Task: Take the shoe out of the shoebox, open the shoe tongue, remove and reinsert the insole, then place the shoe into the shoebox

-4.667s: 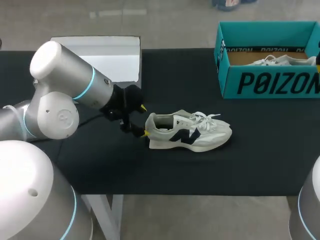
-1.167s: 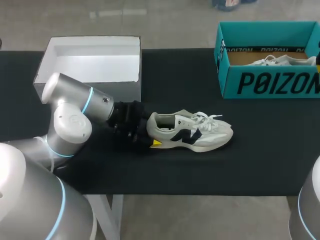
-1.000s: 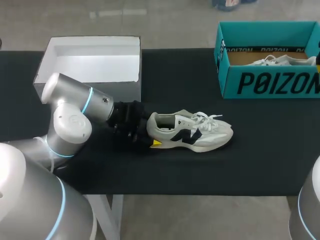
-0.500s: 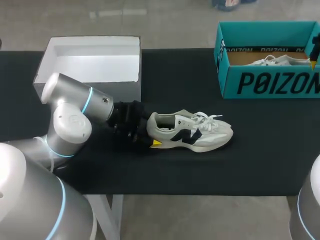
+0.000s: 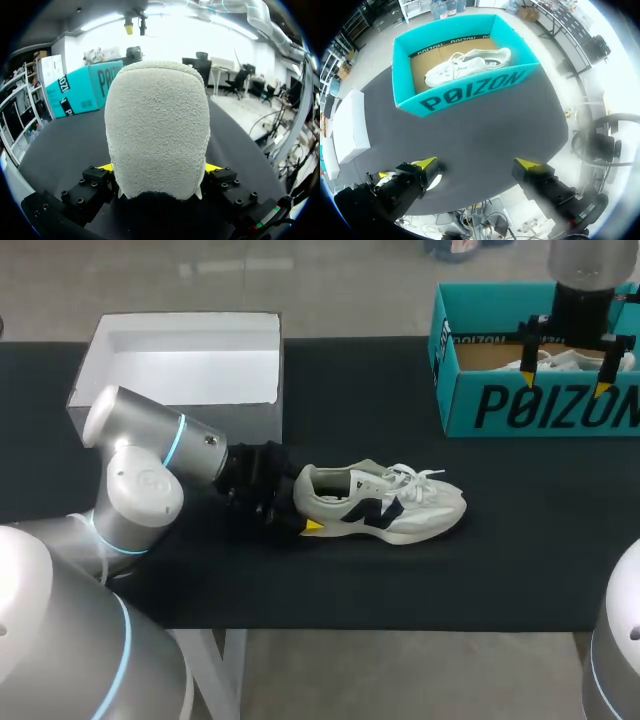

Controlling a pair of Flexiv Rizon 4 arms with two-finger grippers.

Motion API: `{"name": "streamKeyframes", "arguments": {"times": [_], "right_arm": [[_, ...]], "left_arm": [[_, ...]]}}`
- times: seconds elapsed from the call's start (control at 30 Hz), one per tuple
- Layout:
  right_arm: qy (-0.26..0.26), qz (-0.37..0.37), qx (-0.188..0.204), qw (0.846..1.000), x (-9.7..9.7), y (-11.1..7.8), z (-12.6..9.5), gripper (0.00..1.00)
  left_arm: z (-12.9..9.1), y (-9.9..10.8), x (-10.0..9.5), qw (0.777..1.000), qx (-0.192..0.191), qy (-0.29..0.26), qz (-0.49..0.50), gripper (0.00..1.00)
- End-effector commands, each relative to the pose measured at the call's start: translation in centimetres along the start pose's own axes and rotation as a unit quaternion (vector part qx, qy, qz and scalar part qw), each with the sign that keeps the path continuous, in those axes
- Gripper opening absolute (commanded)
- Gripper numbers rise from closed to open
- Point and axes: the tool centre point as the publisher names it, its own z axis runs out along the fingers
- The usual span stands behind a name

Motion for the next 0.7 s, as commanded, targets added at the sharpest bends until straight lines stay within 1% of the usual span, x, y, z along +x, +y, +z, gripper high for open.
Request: {"name": "streamKeyframes", "arguments": {"times": [0.03,0.57,0.7], "right_arm": [[-0.003,0.000,0.004,1.000,0.3,0.4,0.1,1.00],[-0.003,0.000,0.004,1.000,0.3,0.4,0.1,1.00],[-0.003,-0.012,-0.005,1.000,2.5,-1.4,0.3,1.00]], "left_arm": [[0.0,0.1,0.1,1.000,0.002,-0.001,0.001,0.00],[0.0,0.1,0.1,1.000,0.002,-0.001,0.001,0.00],[0.0,0.1,0.1,1.000,0.002,-0.001,0.001,0.00]]}}
